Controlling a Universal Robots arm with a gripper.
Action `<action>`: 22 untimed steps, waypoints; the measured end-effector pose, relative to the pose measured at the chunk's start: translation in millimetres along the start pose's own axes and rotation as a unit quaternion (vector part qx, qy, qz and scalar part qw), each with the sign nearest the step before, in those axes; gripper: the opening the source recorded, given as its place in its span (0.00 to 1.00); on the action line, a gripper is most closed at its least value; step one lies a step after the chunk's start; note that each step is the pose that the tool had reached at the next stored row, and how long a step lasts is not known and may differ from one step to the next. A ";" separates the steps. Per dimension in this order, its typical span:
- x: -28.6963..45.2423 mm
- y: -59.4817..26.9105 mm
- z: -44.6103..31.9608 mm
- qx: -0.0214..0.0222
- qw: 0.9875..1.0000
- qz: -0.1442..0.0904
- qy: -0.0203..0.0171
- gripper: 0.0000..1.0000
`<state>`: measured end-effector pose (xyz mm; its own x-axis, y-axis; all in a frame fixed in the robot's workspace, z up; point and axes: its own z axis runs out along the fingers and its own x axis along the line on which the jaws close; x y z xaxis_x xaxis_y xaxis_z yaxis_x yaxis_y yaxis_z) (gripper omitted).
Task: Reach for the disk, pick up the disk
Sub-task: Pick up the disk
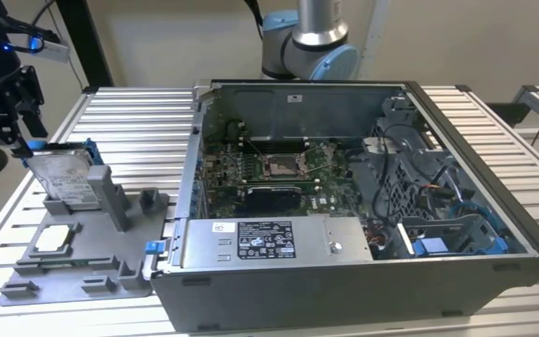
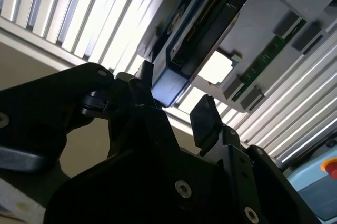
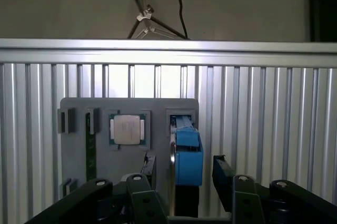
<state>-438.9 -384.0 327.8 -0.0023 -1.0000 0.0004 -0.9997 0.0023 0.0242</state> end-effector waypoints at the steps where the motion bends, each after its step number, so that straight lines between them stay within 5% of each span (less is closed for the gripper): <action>1: 0.0 -0.1 0.9 0.000 1.000 0.000 -0.001 1.00; 12: -1.3 -1.8 15.1 0.000 1.000 0.000 -0.007 1.00; 22: -2.2 -3.9 25.2 0.000 1.000 0.000 -0.008 1.00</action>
<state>-435.5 -381.8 302.5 -0.0022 -0.9999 -0.0162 -0.9997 0.0018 0.0243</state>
